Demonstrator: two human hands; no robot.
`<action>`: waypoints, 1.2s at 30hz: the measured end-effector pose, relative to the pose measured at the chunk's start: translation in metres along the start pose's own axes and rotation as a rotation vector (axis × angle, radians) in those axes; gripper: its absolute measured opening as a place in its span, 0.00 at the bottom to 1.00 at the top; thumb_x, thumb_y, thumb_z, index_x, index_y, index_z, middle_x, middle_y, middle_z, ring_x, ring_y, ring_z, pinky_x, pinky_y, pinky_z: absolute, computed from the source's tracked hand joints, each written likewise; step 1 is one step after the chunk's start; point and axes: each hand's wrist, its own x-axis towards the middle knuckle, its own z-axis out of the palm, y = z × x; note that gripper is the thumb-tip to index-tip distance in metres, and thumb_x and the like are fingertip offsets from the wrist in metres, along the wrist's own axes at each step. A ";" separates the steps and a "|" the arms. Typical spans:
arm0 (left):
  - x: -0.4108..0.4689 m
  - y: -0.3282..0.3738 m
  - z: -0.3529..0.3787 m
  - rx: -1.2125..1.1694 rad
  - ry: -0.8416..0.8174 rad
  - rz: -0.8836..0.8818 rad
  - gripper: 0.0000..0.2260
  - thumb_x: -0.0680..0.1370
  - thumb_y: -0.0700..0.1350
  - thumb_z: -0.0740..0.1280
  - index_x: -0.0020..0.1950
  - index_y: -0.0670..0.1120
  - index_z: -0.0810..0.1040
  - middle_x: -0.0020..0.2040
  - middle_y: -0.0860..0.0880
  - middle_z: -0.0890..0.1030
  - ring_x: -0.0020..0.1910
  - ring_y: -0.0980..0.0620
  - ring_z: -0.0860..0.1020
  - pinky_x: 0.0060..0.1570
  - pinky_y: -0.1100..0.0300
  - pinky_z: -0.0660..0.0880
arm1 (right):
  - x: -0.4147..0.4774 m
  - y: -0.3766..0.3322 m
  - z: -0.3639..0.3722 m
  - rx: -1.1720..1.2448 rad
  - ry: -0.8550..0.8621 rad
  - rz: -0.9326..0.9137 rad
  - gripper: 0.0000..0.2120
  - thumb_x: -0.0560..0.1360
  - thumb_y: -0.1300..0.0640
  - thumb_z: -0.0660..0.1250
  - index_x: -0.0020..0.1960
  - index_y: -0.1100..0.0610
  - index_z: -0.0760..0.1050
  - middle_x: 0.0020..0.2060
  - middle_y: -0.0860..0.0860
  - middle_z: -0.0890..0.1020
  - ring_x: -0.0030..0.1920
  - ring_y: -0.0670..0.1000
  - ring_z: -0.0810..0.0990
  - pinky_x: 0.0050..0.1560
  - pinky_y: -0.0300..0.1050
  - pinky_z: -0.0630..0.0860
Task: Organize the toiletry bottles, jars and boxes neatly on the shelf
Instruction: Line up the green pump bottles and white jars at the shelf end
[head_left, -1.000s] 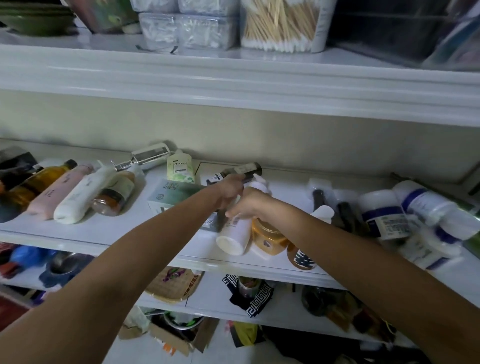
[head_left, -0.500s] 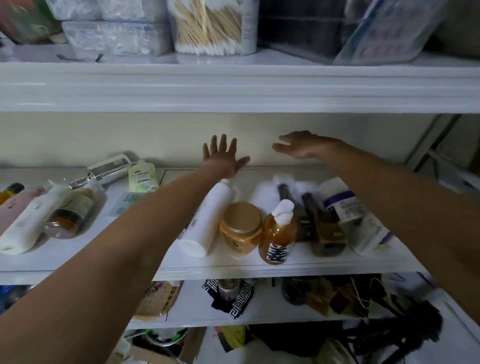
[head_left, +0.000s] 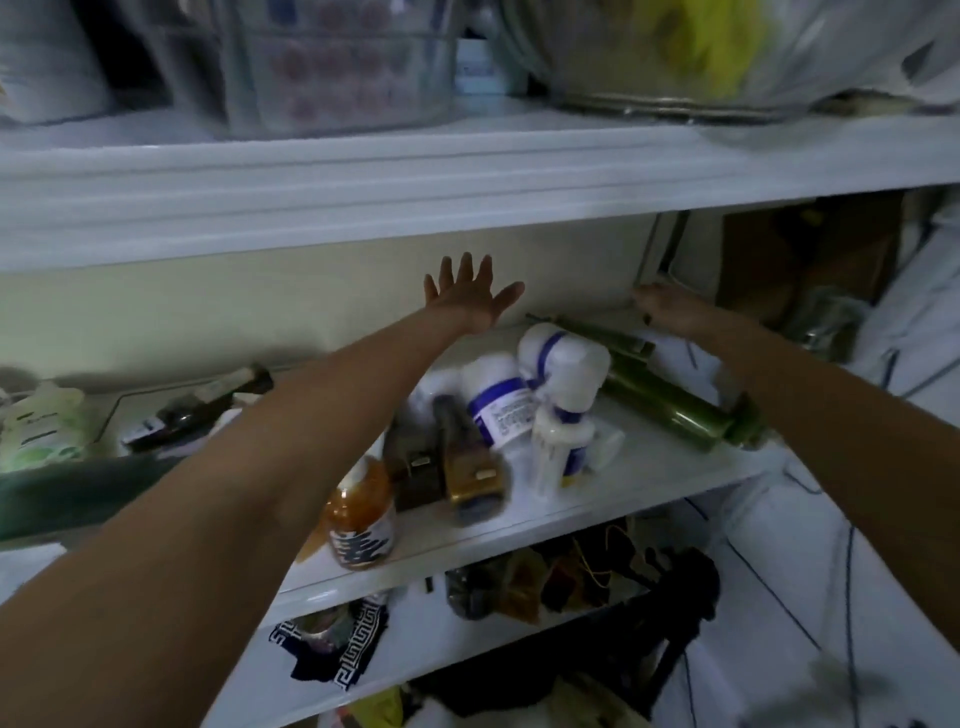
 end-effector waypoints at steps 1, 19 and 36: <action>0.008 0.018 0.004 -0.004 -0.003 0.011 0.33 0.79 0.66 0.45 0.78 0.51 0.41 0.78 0.48 0.40 0.76 0.44 0.38 0.73 0.44 0.39 | 0.002 0.018 -0.003 0.028 0.012 0.022 0.25 0.82 0.48 0.51 0.73 0.62 0.60 0.72 0.59 0.63 0.72 0.58 0.61 0.71 0.47 0.57; 0.088 0.149 0.080 0.158 -0.187 -0.029 0.32 0.79 0.64 0.49 0.78 0.48 0.49 0.78 0.46 0.48 0.77 0.41 0.45 0.72 0.41 0.45 | 0.055 0.152 0.017 -0.067 -0.391 0.150 0.34 0.73 0.46 0.68 0.71 0.61 0.61 0.67 0.59 0.69 0.62 0.59 0.72 0.62 0.51 0.71; 0.156 0.110 0.130 0.024 -0.530 0.012 0.21 0.78 0.60 0.58 0.64 0.48 0.74 0.62 0.48 0.76 0.58 0.46 0.76 0.62 0.50 0.72 | 0.032 0.188 0.070 0.045 0.104 0.108 0.36 0.64 0.45 0.75 0.67 0.55 0.65 0.55 0.54 0.78 0.55 0.57 0.78 0.50 0.46 0.75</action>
